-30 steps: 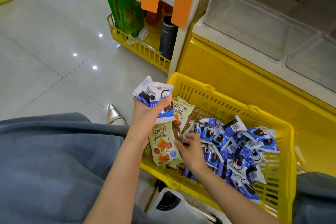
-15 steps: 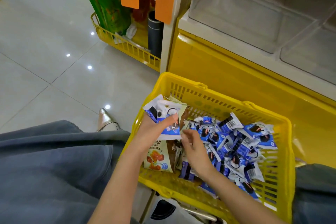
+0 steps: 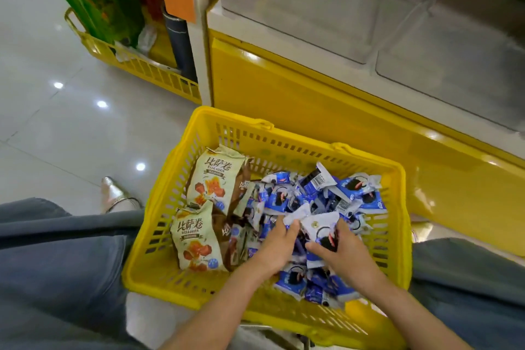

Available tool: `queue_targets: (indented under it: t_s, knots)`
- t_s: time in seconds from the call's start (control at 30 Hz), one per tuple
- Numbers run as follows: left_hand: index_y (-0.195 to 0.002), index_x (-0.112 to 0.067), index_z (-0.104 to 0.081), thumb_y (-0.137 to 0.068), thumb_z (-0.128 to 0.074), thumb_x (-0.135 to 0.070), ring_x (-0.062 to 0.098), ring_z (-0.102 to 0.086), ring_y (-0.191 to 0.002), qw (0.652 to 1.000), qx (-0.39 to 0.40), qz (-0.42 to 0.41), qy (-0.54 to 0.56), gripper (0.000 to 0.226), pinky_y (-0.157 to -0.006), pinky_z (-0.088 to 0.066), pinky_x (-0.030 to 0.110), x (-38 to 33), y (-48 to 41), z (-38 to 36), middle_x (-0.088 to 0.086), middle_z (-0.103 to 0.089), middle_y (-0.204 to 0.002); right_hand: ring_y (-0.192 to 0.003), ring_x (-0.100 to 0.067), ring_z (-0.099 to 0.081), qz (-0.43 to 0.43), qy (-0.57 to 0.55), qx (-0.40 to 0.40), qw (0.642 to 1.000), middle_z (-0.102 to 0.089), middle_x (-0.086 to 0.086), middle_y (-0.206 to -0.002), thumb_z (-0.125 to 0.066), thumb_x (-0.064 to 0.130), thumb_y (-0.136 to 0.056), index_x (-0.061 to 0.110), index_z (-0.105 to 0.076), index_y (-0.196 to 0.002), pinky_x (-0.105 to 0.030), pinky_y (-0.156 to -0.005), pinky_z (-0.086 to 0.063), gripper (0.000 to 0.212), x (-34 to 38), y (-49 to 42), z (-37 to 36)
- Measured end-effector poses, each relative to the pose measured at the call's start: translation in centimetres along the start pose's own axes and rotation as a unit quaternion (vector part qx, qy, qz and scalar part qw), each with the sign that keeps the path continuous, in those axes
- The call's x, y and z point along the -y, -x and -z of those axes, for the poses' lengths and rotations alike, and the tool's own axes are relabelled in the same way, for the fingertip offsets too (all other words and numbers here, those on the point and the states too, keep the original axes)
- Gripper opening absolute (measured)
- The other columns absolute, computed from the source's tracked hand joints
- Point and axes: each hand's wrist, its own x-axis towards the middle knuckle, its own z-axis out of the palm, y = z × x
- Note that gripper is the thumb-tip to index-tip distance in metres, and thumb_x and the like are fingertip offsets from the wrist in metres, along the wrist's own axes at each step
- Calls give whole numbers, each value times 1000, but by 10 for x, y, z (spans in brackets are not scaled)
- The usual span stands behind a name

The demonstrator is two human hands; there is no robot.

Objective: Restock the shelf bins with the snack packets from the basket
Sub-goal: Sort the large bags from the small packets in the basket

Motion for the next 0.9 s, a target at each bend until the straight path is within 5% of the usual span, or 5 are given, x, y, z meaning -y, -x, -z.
queue_targets:
  t_s: [0.13, 0.23, 0.47, 0.7, 0.9]
  knots:
    - [-143, -8, -14, -99, -37, -37, 29, -44, -126, 991, 54, 23, -118, 57, -96, -39, 35, 17, -18, -22, 16, -34, -147, -95, -17, -61, -79, 126, 73, 986, -61, -5, -112, -60, 47, -86, 8, -21, -139, -15, -54, -40, 77, -30, -1, -2]
    - [-133, -13, -26, -96, -46, -34, 30, -55, -111, 987, 47, 13, -154, 47, -89, -46, 40, 26, -19, -22, 15, -51, -129, -119, -18, -49, -43, 237, 12, 971, -48, -3, -132, -55, 49, -88, 14, -25, -138, -25, -87, -45, 68, -33, -1, -1]
    - [-120, -15, -45, -93, -51, -25, 17, -50, -112, 922, -265, -210, -191, 29, -97, -41, 31, -7, -48, 37, 2, -49, -121, -122, -17, -39, 173, 160, -184, 954, -46, -3, -127, -51, 35, -94, 11, -39, -133, -24, -103, -32, 48, 16, -53, 17]
    - [-142, -9, -23, -95, -48, -32, 29, -40, -129, 966, -119, -60, -223, 59, -105, -35, 40, -27, -108, 61, 14, -32, -146, -134, -22, -33, 85, 144, -125, 978, -36, -10, -141, -51, 37, -94, 6, -25, -142, -27, -110, -27, 62, 21, -104, 20]
    - [-137, -9, -36, -92, -54, -30, 31, -42, -124, 940, -161, -57, -296, 53, -100, -40, 41, -23, -127, 60, 15, -41, -137, -116, -23, -47, 92, 132, -124, 979, -51, -8, -125, -57, 29, -92, 10, -43, -128, -31, -96, -40, 43, 20, -112, 22]
